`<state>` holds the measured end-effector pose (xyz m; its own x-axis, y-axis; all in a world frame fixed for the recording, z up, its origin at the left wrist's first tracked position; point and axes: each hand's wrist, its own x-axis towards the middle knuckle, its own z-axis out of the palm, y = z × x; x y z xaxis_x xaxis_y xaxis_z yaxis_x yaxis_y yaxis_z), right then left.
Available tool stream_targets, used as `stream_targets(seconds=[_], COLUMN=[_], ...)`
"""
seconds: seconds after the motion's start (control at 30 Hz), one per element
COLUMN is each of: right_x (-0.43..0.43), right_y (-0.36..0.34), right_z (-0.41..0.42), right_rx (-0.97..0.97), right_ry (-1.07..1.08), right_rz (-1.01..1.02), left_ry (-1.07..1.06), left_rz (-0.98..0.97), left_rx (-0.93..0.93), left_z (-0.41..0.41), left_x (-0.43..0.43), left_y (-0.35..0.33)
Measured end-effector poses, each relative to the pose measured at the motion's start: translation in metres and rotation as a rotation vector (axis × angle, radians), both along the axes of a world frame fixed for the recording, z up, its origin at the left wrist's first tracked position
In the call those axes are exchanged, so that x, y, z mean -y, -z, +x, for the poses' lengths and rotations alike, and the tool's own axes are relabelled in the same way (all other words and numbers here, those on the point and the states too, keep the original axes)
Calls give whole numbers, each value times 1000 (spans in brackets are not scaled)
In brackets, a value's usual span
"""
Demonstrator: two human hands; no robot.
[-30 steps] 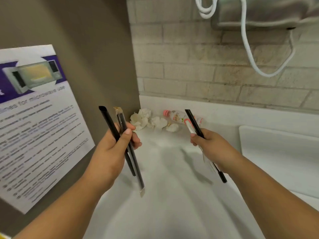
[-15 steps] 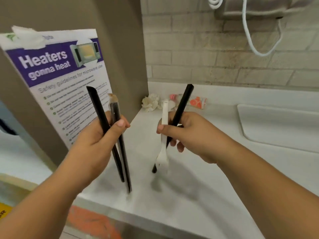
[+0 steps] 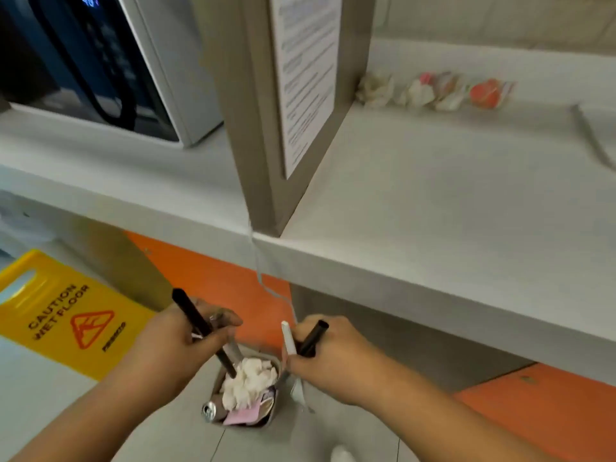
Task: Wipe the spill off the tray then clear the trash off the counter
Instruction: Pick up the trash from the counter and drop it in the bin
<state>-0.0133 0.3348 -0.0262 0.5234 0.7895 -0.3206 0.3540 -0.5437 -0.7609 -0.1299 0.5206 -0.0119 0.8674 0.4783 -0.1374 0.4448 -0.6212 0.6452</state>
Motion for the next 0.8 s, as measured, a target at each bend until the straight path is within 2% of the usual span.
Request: stream_targets(seconds=[0.17,0.37,0.6,0.7,0.8], right_x=[-36,-82,-123,-141,-155], right_y=[127,263,395,429,456], right_z=[-6,11,-1,-6,-9], right_rx=[-51,-2,-90,-82,-6], right_ry=[107,55,63,80,35], right_rz=[-120,-135,42,200,324], left_ry=[-182,-297,-364,-392,-471], left_rz=[2,-3,2,-20,-166], left_rx=[-199,-262,-190,-83,80], left_z=[-13,-15,-16,-16,-21], left_x=[-34,-60,-78,-80,-82], left_y=[141,279,385,413,441])
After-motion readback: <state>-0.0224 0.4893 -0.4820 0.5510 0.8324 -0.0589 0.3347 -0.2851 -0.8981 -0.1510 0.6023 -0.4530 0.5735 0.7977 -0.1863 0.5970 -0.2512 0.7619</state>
